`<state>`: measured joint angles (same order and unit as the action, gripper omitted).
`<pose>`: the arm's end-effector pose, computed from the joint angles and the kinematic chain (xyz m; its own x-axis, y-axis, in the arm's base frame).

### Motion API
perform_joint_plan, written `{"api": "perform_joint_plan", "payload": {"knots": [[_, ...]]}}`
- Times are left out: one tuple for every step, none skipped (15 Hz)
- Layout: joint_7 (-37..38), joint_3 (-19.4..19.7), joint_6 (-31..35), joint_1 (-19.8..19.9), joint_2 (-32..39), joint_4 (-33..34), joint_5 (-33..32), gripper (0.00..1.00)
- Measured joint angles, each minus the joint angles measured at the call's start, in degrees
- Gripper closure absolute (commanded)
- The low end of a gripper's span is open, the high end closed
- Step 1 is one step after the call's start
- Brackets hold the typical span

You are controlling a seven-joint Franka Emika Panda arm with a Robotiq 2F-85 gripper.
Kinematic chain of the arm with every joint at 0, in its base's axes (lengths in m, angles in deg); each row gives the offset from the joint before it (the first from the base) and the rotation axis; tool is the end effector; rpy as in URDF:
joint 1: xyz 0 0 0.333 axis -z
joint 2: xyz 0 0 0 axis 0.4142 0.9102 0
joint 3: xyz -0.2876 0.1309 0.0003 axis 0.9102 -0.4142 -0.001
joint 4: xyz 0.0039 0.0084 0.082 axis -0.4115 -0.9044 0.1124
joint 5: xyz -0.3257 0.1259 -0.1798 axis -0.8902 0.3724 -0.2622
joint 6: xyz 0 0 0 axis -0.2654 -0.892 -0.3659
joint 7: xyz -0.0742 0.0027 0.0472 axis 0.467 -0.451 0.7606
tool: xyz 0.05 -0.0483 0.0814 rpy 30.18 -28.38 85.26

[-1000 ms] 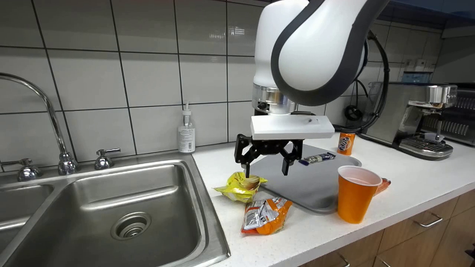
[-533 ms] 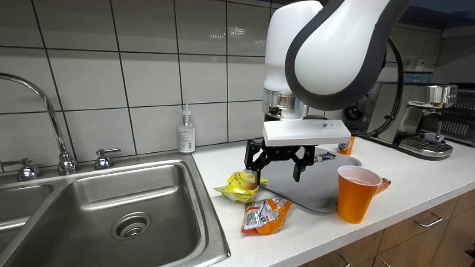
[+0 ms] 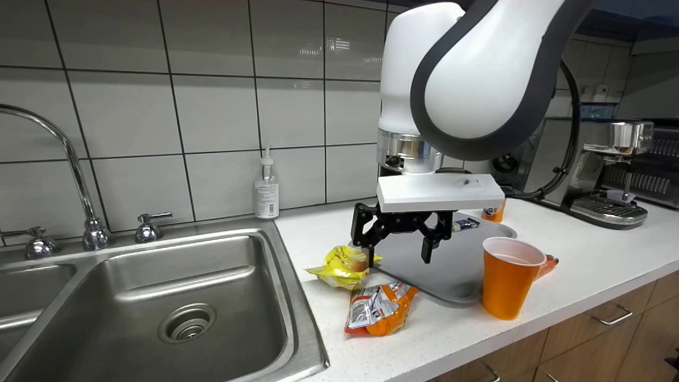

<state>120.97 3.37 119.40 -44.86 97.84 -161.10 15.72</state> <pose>0.4218 0.1941 0.2266 0.9838 -0.1403 0.1119 -0.1438 -0.9893 0.0240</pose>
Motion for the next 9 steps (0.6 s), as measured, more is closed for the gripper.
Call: {"api": "perform_joint_plan", "payload": {"knots": [[0.9,-0.1,0.0,0.0,0.0,0.0,-0.3,0.00],[1.9,-0.2,0.0,-0.1,0.1,0.1,-0.7,0.00],[3.1,-0.2,0.0,-0.2,0.2,0.1,-1.2,0.00],[4.4,-0.2,0.0,-0.2,0.3,0.2,-1.8,0.00],[5.8,-0.2,0.0,-0.3,0.6,0.3,-2.6,0.00],[7.1,-0.2,0.0,-0.3,0.9,0.5,-3.2,0.00],[8.4,-0.2,0.0,-0.4,1.4,0.7,-3.9,0.00],[9.8,-0.2,0.0,-0.5,1.8,1.0,-4.5,0.00],[10.8,-0.2,0.0,-0.6,2.3,1.2,-5.0,0.00]]}}
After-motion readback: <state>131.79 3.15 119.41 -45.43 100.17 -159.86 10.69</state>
